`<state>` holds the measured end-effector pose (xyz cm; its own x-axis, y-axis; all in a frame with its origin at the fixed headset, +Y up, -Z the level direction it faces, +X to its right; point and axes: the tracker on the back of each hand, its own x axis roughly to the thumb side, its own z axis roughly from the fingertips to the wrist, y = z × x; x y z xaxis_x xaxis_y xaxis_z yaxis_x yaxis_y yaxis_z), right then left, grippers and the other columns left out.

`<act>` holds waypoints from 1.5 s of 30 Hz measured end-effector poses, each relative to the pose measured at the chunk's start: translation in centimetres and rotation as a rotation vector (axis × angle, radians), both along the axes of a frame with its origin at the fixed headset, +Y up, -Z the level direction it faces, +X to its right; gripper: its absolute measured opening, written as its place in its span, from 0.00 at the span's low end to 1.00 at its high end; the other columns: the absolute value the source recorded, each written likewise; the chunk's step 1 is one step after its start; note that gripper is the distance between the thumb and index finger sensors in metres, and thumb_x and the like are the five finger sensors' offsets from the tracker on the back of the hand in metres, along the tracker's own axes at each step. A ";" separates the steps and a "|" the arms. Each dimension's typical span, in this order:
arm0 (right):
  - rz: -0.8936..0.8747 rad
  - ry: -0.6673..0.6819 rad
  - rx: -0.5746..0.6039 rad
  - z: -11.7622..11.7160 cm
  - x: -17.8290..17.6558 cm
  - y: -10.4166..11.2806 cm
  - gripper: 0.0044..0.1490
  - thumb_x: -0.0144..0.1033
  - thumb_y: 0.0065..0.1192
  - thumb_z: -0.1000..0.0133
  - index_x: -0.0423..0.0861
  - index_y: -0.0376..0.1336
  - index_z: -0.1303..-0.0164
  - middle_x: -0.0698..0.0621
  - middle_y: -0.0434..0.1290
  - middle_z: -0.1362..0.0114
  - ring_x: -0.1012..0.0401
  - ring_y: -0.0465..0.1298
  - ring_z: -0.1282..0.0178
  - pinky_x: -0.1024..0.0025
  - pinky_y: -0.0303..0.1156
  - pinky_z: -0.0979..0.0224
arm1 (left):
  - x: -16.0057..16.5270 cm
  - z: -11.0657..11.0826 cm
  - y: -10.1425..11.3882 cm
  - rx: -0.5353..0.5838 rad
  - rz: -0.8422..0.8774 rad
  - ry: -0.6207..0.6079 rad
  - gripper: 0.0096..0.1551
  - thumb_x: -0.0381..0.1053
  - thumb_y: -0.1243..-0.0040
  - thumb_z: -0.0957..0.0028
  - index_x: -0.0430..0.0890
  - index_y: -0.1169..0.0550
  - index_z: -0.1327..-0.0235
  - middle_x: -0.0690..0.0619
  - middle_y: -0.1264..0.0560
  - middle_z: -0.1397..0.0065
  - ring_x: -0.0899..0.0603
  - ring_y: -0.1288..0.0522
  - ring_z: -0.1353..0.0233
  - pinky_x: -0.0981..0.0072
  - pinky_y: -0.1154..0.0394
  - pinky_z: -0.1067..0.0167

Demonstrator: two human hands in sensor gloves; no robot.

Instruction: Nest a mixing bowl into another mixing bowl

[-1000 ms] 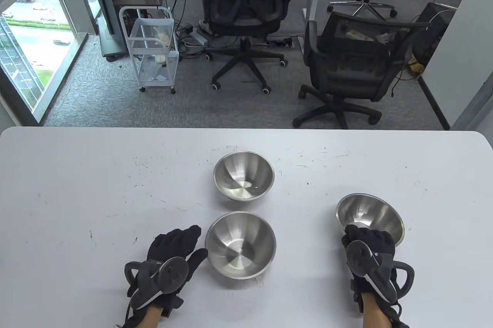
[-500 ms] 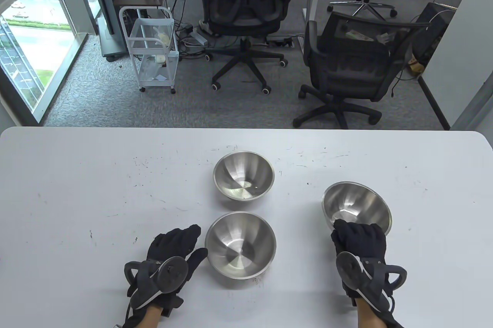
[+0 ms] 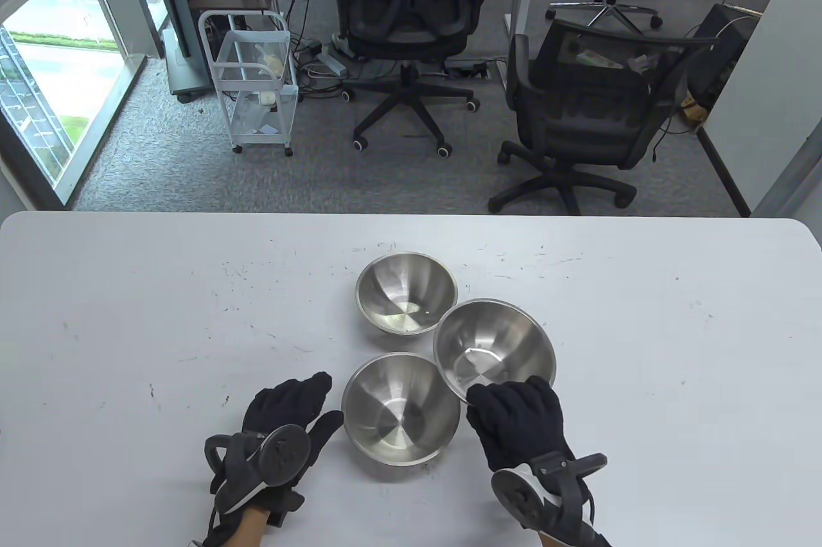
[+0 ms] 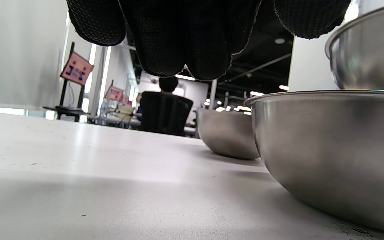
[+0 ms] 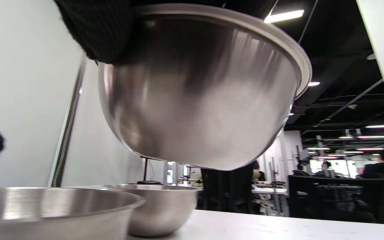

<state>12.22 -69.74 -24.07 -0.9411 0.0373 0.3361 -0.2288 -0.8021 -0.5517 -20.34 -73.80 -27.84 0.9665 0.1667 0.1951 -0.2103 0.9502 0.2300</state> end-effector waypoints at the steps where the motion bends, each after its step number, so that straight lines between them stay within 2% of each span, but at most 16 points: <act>1: 0.011 0.024 0.005 0.2 -0.6 0.0 0.18 0.45 0.75 0.51 0.61 0.75 0.50 0.66 0.86 0.46 0.59 0.85 0.44 0.47 0.70 0.27 | -0.1 0.0 0.0 0.000 0.001 0.001 0.40 0.71 0.46 0.47 0.56 0.27 0.22 0.58 0.19 0.25 0.44 0.22 0.24 0.40 0.29 0.28; 9: 0.067 0.161 0.012 1.4 -3.6 -0.8 0.18 0.45 0.75 0.51 0.62 0.75 0.51 0.66 0.86 0.47 0.60 0.86 0.43 0.47 0.70 0.27 | -0.4 -0.1 0.0 -0.002 0.002 0.012 0.40 0.71 0.46 0.47 0.57 0.27 0.22 0.59 0.19 0.26 0.44 0.22 0.25 0.40 0.29 0.28; 23: 0.158 0.270 -0.027 1.5 -6.8 -3.0 0.18 0.46 0.75 0.52 0.63 0.74 0.52 0.67 0.86 0.47 0.61 0.86 0.44 0.48 0.70 0.26 | -0.7 -0.2 0.0 -0.011 0.009 0.027 0.39 0.71 0.46 0.46 0.57 0.27 0.23 0.59 0.19 0.26 0.44 0.22 0.25 0.40 0.29 0.28; 37: 0.164 0.266 -0.108 0.4 -6.7 -4.3 0.18 0.47 0.74 0.52 0.64 0.75 0.52 0.67 0.87 0.48 0.62 0.86 0.44 0.49 0.70 0.26 | -0.8 -0.3 0.0 -0.019 0.016 0.037 0.38 0.69 0.45 0.47 0.56 0.27 0.22 0.58 0.19 0.26 0.44 0.22 0.25 0.40 0.29 0.28; 38: 0.171 0.265 -0.119 0.4 -6.7 -4.3 0.18 0.47 0.75 0.52 0.64 0.75 0.52 0.70 0.86 0.48 0.61 0.87 0.45 0.48 0.70 0.26 | -0.8 -0.3 0.0 -0.020 0.016 0.038 0.38 0.69 0.45 0.46 0.56 0.27 0.22 0.58 0.19 0.26 0.44 0.22 0.25 0.40 0.29 0.28; 45: 0.199 0.294 -0.223 -0.1 -6.6 -4.7 0.19 0.49 0.70 0.51 0.63 0.75 0.50 0.69 0.88 0.48 0.61 0.88 0.45 0.48 0.70 0.27 | -1.0 -0.3 0.0 -0.019 0.023 0.044 0.38 0.69 0.45 0.46 0.56 0.27 0.22 0.58 0.19 0.26 0.44 0.22 0.25 0.40 0.29 0.28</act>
